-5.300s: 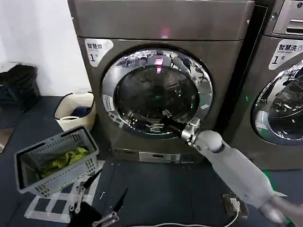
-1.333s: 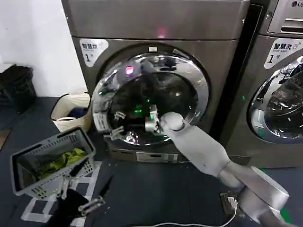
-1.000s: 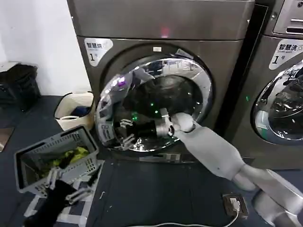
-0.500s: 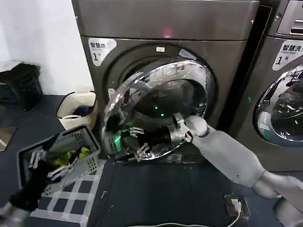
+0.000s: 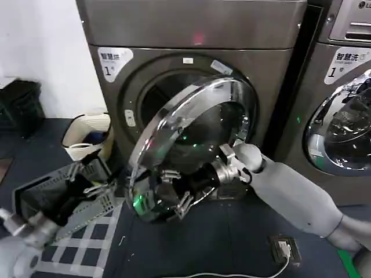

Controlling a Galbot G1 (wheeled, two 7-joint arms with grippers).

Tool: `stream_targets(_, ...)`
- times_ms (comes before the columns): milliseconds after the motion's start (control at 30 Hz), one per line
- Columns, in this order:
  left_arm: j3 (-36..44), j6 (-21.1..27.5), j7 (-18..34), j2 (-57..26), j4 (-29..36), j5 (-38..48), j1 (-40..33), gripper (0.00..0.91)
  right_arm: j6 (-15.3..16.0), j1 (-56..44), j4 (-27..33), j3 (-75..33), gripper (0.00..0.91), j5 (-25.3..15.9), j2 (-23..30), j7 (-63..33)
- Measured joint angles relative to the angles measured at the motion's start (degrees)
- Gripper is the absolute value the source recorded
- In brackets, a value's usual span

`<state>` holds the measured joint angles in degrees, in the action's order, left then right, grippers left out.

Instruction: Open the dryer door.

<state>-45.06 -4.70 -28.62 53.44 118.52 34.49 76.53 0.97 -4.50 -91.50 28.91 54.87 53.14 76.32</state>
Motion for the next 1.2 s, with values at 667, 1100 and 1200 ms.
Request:
stream_targets(667, 14.8, -0.6, -4.8, -10.2, -2.9, 2.6, -14.8, 0.907, 1.6, -10.3, -2.2, -14.6, 0.907, -1.0, -12.5, 1.8)
stream_targets(1100, 28.9, -1.3, -6.3, -8.3, -4.0, 1.1, -23.5, 0.907, -1.5, -46.3, -7.4, -50.7, 0.907, -0.5, -25.3, 0.9)
stream_targets(1200, 31.5, -1.6, -6.4, -7.4, -4.1, 0.6, -25.1, 0.907, -2.8, -56.8, -8.4, -61.2, 0.907, 0.0, -25.6, -0.3)
